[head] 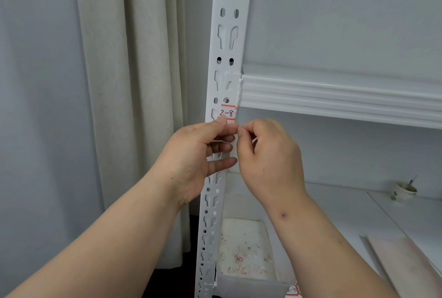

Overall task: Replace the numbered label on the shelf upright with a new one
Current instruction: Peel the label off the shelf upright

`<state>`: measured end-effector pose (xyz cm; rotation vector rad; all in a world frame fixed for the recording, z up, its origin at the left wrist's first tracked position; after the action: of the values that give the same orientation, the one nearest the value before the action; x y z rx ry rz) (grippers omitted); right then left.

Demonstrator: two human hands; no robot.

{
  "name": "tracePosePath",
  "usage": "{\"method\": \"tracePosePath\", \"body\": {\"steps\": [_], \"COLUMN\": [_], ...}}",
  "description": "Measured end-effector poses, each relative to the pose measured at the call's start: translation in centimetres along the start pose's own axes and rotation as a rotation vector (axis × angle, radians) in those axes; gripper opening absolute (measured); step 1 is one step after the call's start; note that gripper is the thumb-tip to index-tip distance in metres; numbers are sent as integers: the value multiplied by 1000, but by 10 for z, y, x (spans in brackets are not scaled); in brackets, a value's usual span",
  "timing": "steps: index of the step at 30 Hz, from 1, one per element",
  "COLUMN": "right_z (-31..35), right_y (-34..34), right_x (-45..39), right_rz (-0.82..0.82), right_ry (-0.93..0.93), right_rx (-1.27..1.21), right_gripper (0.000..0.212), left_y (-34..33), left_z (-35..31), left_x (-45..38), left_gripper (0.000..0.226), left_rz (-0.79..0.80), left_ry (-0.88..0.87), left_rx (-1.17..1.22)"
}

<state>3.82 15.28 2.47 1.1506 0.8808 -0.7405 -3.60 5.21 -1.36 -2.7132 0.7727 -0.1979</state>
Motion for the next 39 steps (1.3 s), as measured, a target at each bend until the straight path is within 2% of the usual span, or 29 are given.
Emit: {"method": "tracePosePath", "body": {"steps": [3, 7, 9, 16, 22, 24, 30, 34, 39], "right_z": [-6, -18, -19, -22, -19, -19, -15, -9, -1], "right_y": [0, -4, -5, -10, -17, -17, -12, -13, -7], "right_x": [0, 3, 5, 9, 10, 10, 5, 4, 2], "right_rz": [4, -17, -12, -38, 25, 41, 77, 87, 86], "right_ry": [-101, -384, -459, -612, -616, -601, -459, -371, -268], "right_rx": [-109, -441, -548, -832, -965, -928, -595, -539, -506], "right_gripper": [14, 16, 14, 15, 18, 18, 13, 16, 23], "left_y": [0, -1, -3, -4, -3, -4, -5, -8, -6], "left_z": [1, 1, 0, -2, 3, 5, 6, 5, 4], "left_x": [-1, 0, 1, 1, -1, -1, -2, -2, -5], "left_gripper": [26, 24, 20, 12, 16, 18, 17, 21, 14], "left_rz": [6, 23, 38, 98, 125, 147, 165, 179, 165], "left_ry": [10, 39, 35, 46, 88, 120, 104, 69, 42], "left_rx": [30, 115, 127, 206, 222, 249, 216, 164, 102]}}
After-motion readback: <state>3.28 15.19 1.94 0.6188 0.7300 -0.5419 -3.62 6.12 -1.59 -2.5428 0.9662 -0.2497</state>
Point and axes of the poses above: each hand's wrist, its own x-axis away from the middle knuckle, its own y-axis out of the back of the hand, z = x × y, the point moved 7 cm from there along -x, towards the middle knuckle, and after that the axes turned 12 degrees about y, right-handed, at the moved point
